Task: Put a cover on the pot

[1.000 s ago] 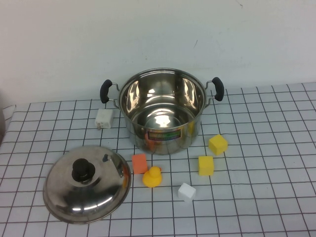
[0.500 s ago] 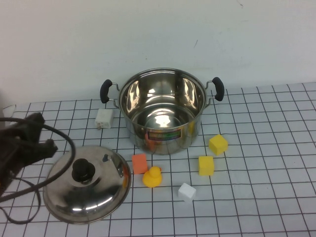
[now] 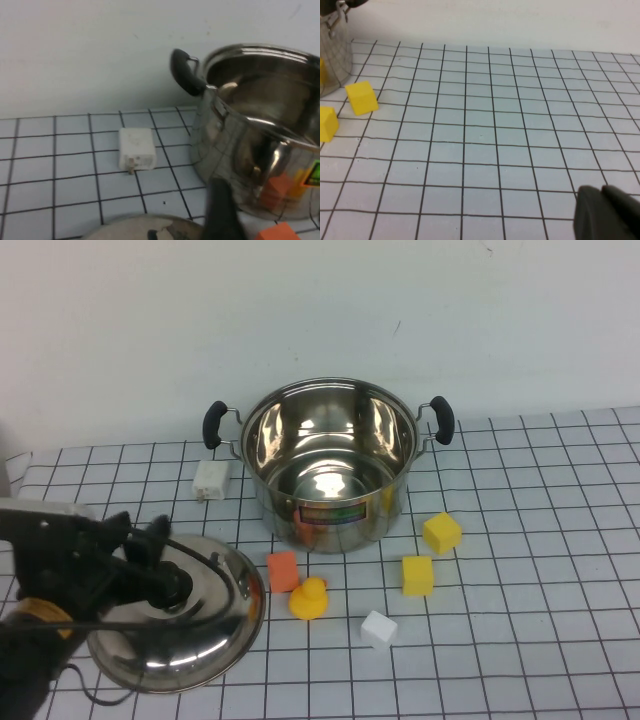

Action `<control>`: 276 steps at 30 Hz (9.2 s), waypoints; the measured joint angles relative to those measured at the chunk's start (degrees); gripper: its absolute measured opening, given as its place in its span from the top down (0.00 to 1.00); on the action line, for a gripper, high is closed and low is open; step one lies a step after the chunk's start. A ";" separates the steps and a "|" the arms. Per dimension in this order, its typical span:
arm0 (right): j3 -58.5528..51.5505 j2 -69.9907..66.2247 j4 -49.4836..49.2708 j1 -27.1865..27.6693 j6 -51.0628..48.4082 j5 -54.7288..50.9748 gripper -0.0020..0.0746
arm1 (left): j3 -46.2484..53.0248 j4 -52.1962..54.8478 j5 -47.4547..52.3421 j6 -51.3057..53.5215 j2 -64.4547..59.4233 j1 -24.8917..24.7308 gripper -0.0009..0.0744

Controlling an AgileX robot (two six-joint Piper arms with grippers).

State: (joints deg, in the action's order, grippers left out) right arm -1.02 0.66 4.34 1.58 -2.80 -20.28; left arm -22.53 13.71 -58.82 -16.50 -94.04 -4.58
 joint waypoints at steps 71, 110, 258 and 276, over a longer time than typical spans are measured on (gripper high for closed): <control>0.00 0.00 0.00 0.00 0.00 0.00 0.96 | -26.64 -6.22 31.30 2.51 7.02 -3.21 0.55; 0.00 0.00 0.00 0.00 0.00 0.00 0.96 | -66.63 13.42 38.13 -12.27 -31.29 -17.93 0.55; 0.00 0.00 0.00 0.17 0.00 0.00 0.96 | 22.04 -5.84 71.27 -19.93 92.22 1.69 0.99; 0.00 0.00 0.00 0.26 0.00 0.00 0.96 | 23.61 -13.37 76.76 -3.37 94.76 2.73 0.99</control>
State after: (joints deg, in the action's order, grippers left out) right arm -1.02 0.66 4.34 1.85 -2.80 -20.28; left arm 1.08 0.34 17.94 -19.87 0.71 -1.86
